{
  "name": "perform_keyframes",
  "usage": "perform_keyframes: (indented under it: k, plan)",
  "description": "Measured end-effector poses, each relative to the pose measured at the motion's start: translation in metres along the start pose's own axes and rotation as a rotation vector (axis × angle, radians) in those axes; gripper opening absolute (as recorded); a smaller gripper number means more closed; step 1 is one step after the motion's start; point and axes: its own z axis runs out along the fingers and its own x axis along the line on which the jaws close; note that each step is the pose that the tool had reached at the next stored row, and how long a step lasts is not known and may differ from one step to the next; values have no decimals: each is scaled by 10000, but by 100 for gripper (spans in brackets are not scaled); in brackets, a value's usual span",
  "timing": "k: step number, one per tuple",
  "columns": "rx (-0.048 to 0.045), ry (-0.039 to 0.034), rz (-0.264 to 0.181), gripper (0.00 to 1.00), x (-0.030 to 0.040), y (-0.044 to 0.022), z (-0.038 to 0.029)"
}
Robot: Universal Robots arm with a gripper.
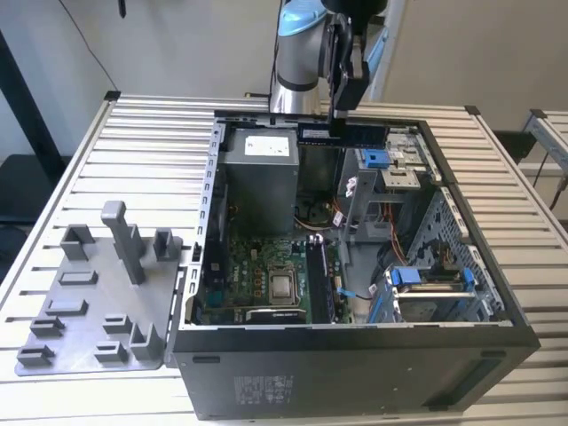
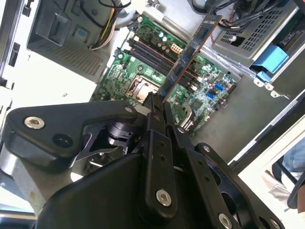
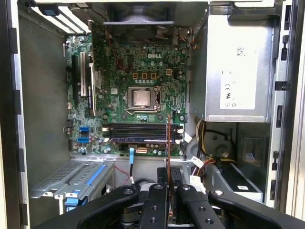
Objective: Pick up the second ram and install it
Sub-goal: 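Insert the second ram into the second slot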
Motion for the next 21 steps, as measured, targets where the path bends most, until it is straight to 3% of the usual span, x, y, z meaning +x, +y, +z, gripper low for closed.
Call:
perform_keyframes:
  k: [16, 21]
  plan:
    - [-127, 82, 2589, 14, 0, 0, 14]
    - [-142, 89, 2895, 14, -16, 0, 15]
